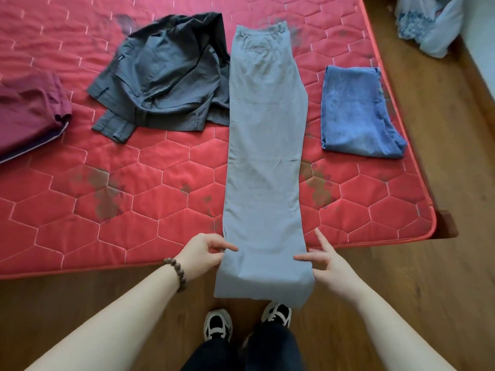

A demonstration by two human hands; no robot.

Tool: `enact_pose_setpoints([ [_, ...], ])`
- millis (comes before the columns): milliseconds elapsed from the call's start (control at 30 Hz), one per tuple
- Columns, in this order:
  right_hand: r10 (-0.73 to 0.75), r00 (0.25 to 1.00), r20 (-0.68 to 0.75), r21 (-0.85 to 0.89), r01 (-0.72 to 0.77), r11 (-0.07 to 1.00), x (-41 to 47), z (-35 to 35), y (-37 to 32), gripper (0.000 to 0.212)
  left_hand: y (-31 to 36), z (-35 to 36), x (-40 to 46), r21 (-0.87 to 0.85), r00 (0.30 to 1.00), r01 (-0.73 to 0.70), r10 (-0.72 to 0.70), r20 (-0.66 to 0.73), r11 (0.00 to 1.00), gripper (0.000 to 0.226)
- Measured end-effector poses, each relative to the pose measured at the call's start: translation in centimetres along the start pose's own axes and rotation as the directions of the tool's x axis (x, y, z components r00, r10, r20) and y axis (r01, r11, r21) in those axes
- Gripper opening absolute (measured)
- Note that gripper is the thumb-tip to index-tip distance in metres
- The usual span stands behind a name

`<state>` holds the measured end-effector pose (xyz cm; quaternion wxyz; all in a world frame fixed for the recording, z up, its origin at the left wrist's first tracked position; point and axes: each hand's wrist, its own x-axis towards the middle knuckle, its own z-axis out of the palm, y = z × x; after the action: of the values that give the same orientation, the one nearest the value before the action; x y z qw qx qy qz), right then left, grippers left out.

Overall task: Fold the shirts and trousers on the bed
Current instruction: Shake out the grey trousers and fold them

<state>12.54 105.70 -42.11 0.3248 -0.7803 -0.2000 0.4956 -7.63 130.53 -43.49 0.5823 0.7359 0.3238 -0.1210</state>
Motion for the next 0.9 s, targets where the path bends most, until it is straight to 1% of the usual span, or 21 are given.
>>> enact_pose_setpoints([
  [33, -0.067, 0.998, -0.005, -0.093, 0.066, 0.993, 0.5, -0.8, -0.7, 0.037, 0.1, -0.6, 0.7, 0.104, 0.999, -0.045, 0.047, -0.011, 0.994, 0.032],
  [67, -0.105, 0.994, 0.017, -0.125, 0.107, 0.986, 1.1, -1.6, -1.7, 0.033, 0.5, -1.4, 1.4, 0.149, 0.998, -0.069, 0.068, 0.013, 0.986, 0.026],
  [100, -0.127, 0.991, 0.048, -0.129, 0.132, 0.983, 1.9, -2.3, -3.0, 0.031, 1.0, -2.4, 2.4, 0.15, 0.995, -0.081, 0.072, 0.062, 0.985, 0.02],
  [133, -0.135, 0.989, 0.064, -0.108, 0.141, 0.984, 2.9, -3.1, -4.3, 0.031, 1.8, -3.4, 3.4, 0.107, 0.989, -0.088, 0.075, 0.124, 0.99, 0.017],
  [167, -0.142, 0.987, 0.075, -0.07, 0.148, 0.987, 4.1, -3.9, -5.8, 0.031, 3.0, -4.4, 4.5, 0.01, 0.984, -0.07, 0.067, 0.163, 0.998, 0.017],
  [200, -0.146, 0.988, 0.057, -0.016, 0.147, 0.989, 5.7, -4.6, -7.3, 0.028, 4.2, -5.4, 5.8, -0.109, 0.984, -0.059, 0.076, 0.161, 0.992, 0.015],
  [233, -0.165, 0.986, 0.026, 0.074, 0.162, 0.984, 7.5, -5.3, -9.0, 0.021, 5.4, -6.3, 7.4, -0.215, 0.991, -0.054, 0.079, 0.11, 0.975, 0.018],
  [267, -0.148, 0.988, -0.037, 0.17, 0.152, 0.974, 9.6, -5.9, -10.3, 0.016, 6.4, -6.9, 9.3, -0.302, 0.998, -0.055, 0.062, 0.014, 0.952, 0.024],
  [300, -0.105, 0.989, -0.101, 0.286, 0.13, 0.949, 11.9, -6.4, -11.4, 0.017, 7.2, -7.4, 11.4, -0.371, 0.995, -0.056, 0.021, -0.098, 0.927, 0.031],
  [333, -0.033, 0.986, -0.162, 0.362, 0.091, 0.928, 14.4, -6.9, -12.1, 0.022, 7.5, -7.7, 13.6, -0.414, 0.98, -0.061, -0.026, -0.2, 0.908, 0.035],
  [367, 0.045, 0.979, -0.199, 0.391, 0.037, 0.92, 16.8, -7.1, -12.4, 0.026, 7.7, -7.7, 15.8, -0.438, 0.96, -0.047, -0.081, -0.269, 0.898, 0.037],
  [400, 0.123, 0.969, -0.214, 0.36, -0.039, 0.932, 18.9, -7.1, -12.3, 0.03, 7.7, -7.5, 17.7, -0.444, 0.942, -0.002, -0.147, -0.302, 0.896, 0.039],
  [433, 0.191, 0.961, -0.199, 0.32, -0.12, 0.94, 20.6, -7.0, -11.8, 0.035, 7.4, -7.1, 19.3, -0.454, 0.929, 0.078, -0.231, -0.29, 0.887, 0.041],
  [500, 0.303, 0.948, -0.095, 0.319, -0.259, 0.912, 22.6, -6.4, -10.1, 0.038, 6.3, -6.0, 21.1, -0.526, 0.893, 0.257, -0.407, -0.192, 0.811, 0.042],
  [533, 0.326, 0.944, -0.049, 0.321, -0.294, 0.9, 23.0, -6.2, -9.2, 0.034, 5.7, -5.6, 21.4, -0.558, 0.873, 0.327, -0.469, -0.13, 0.763, 0.039],
  [600, 0.309, 0.951, -0.019, 0.295, -0.29, 0.91, 23.1, -6.1, -7.9, 0.028, 4.2, -5.0, 21.7, -0.581, 0.852, 0.398, -0.521, -0.054, 0.711, 0.034],
  [633, 0.292, 0.956, -0.029, 0.299, -0.271, 0.915, 23.2, -6.2, -7.6, 0.027, 3.6, -5.0, 21.6, -0.573, 0.853, 0.404, -0.519, -0.044, 0.713, 0.03],
  [700, 0.258, 0.964, -0.07, 0.285, -0.229, 0.931, 23.3, -6.2, -7.0, 0.023, 3.0, -5.1, 21.2, -0.522, 0.874, 0.388, -0.483, -0.053, 0.76, 0.02],
  [833, 0.194, 0.97, -0.145, 0.237, -0.156, 0.959, 23.8, -5.4, -6.4, 0.017, 2.1, -4.9, 20.6, -0.431, 0.899, 0.349, -0.427, -0.098, 0.832, 0.014],
  [900, 0.183, 0.969, -0.169, 0.19, -0.15, 0.97, 23.7, -4.9, -6.1, 0.016, 1.6, -4.7, 20.4, -0.373, 0.902, 0.335, -0.408, -0.138, 0.865, 0.014],
])
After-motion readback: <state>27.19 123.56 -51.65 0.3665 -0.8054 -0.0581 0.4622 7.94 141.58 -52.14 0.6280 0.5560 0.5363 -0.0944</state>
